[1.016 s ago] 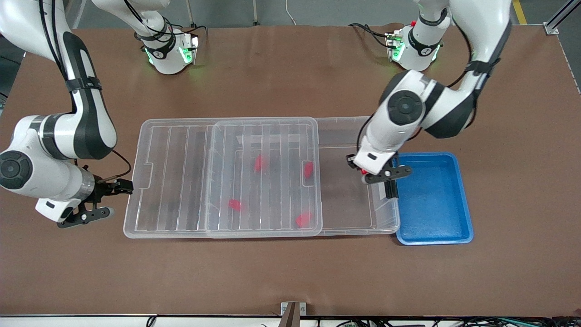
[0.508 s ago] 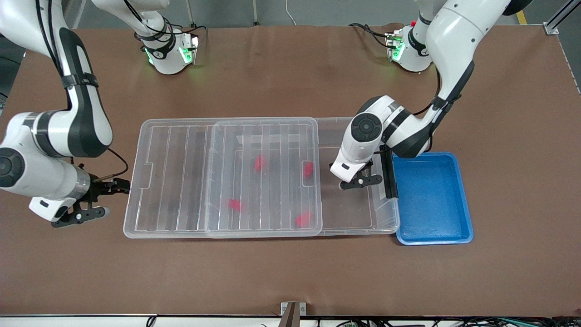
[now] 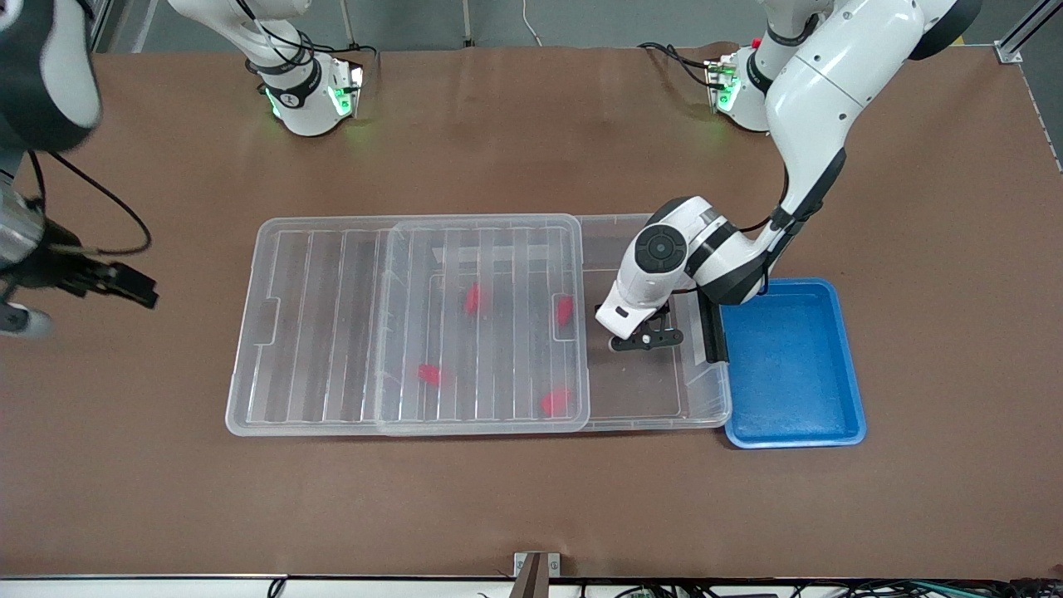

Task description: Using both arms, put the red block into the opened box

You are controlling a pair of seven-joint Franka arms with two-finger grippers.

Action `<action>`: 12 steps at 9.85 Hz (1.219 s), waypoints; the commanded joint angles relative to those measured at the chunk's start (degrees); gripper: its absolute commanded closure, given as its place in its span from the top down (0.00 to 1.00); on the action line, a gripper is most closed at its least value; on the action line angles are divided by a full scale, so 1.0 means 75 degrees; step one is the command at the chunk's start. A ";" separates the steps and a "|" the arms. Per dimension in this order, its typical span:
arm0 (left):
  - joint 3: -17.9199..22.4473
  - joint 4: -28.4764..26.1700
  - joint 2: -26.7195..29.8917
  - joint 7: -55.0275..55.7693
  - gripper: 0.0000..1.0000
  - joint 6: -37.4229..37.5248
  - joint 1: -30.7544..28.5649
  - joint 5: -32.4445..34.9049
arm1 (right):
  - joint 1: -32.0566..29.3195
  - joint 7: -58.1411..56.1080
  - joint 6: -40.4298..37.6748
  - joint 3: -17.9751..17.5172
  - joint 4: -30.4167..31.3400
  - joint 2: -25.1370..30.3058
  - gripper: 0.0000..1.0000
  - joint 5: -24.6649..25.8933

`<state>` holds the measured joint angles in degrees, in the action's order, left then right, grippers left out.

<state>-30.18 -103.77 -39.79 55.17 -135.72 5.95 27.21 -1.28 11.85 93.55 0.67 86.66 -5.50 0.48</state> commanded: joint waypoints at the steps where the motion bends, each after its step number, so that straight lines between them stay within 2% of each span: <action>1: 0.0004 -0.0003 -0.0226 0.0026 0.49 -0.0186 -0.0067 0.0215 | -0.0601 0.0084 -0.0703 0.0110 0.0328 0.0871 1.00 -0.0614; 2: 0.0004 0.0020 -0.0215 0.0026 0.75 -0.0186 -0.0102 0.0215 | -0.0695 -0.0067 -0.1021 0.0226 0.0224 0.0967 1.00 -0.0603; 3: 0.0004 0.0020 -0.0168 0.0015 0.99 -0.0186 -0.0126 0.0215 | -0.0777 -0.0544 -0.1291 0.0262 -0.0230 0.0944 1.00 -0.0522; 4: 0.0004 0.0055 -0.0133 0.0038 0.99 -0.0162 -0.0137 0.0215 | -0.0824 -0.1083 -0.1433 0.0286 -0.0292 0.0909 1.00 -0.0521; 7: -0.0019 0.0102 0.0393 0.0061 0.99 -0.0045 -0.0138 0.0204 | -0.0848 -0.1252 -0.1423 0.0298 -0.0340 0.0874 1.00 -0.0486; 10: -0.0147 0.0184 0.1131 -0.0008 0.99 0.0831 -0.0149 0.0110 | -0.0848 -0.1276 -0.1434 0.0298 -0.0340 0.0874 1.00 -0.0451; 12: -0.0579 0.0731 0.1507 -0.0183 1.00 0.1847 -0.0499 -0.0053 | -0.0848 -0.1276 -0.1423 0.0298 -0.0340 0.0874 1.00 -0.0451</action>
<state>-32.53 -99.74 -29.43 55.13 -126.43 4.26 27.38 -7.01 3.02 83.52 3.30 84.85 1.21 -3.13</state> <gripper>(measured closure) 0.000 0.000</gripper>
